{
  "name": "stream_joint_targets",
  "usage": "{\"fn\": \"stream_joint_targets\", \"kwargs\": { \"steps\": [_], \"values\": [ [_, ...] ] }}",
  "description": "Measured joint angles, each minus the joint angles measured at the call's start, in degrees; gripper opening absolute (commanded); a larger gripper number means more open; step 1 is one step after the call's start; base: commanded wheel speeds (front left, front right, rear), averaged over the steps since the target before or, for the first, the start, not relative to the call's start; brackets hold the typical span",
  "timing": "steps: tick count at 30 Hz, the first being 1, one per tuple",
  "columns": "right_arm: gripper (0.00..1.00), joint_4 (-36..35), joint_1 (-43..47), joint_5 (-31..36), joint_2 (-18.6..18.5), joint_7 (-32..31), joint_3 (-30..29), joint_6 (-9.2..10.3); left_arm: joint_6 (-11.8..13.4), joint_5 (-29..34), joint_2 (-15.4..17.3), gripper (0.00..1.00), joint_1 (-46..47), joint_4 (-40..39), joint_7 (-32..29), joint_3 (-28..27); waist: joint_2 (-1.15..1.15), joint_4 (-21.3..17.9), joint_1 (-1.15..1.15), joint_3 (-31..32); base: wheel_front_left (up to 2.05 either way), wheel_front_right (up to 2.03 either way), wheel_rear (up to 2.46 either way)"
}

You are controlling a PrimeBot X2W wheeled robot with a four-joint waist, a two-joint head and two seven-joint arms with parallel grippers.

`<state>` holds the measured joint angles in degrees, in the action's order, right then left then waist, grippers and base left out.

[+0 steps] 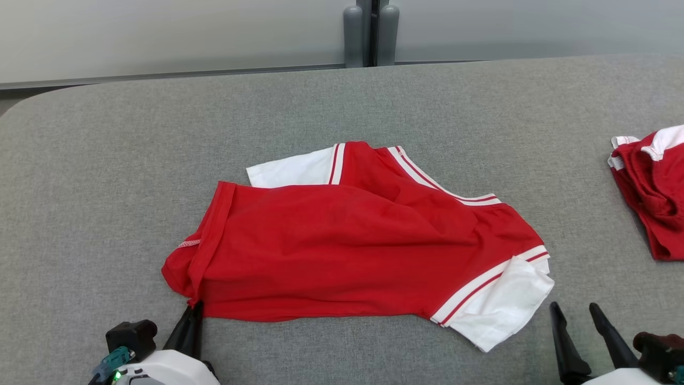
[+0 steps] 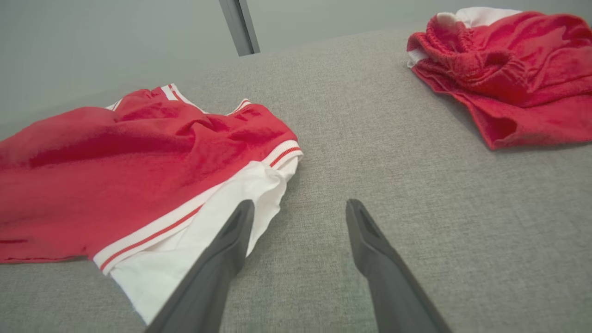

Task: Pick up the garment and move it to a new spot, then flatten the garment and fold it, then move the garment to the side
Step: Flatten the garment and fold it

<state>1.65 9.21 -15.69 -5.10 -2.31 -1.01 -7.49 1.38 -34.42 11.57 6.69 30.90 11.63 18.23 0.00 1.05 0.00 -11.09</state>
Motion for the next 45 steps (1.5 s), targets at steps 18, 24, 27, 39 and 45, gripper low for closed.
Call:
{"fn": "stream_joint_targets", "kwargs": {
  "steps": [18,24,27,39,45],
  "values": [
    [0.00,9.02,-7.55,-7.08,-3.43,2.70,5.00,0.00,0.23,0.47,-0.47,0.00,1.44,-1.97,2.20,0.07,0.00,1.89,0.00,-1.34,0.00,0.00,0.00],
    [0.00,2.78,-7.53,-5.76,-4.44,4.94,2.78,0.00,2.27,2.05,1.26,0.00,0.73,-11.61,2.49,-0.88,0.00,2.03,0.00,-0.71,0.00,0.00,0.00],
    [0.00,-1.23,-8.71,-4.70,-4.92,5.41,1.65,0.00,3.82,3.13,3.44,0.00,0.71,-18.37,0.54,-1.13,0.00,1.88,0.00,0.00,0.00,0.00,0.00],
    [0.00,-16.77,-19.52,-0.38,-7.36,5.73,-4.47,-0.01,8.15,8.02,8.91,0.00,9.57,-43.28,-5.14,-3.41,0.00,1.10,0.00,2.10,0.00,0.00,0.00],
    [0.00,-20.69,-25.46,0.51,-9.80,4.57,-6.24,-0.01,7.89,9.29,9.59,0.00,18.64,-47.47,-6.02,-4.28,0.00,0.82,0.00,3.30,0.00,0.00,0.00]
  ]
}}
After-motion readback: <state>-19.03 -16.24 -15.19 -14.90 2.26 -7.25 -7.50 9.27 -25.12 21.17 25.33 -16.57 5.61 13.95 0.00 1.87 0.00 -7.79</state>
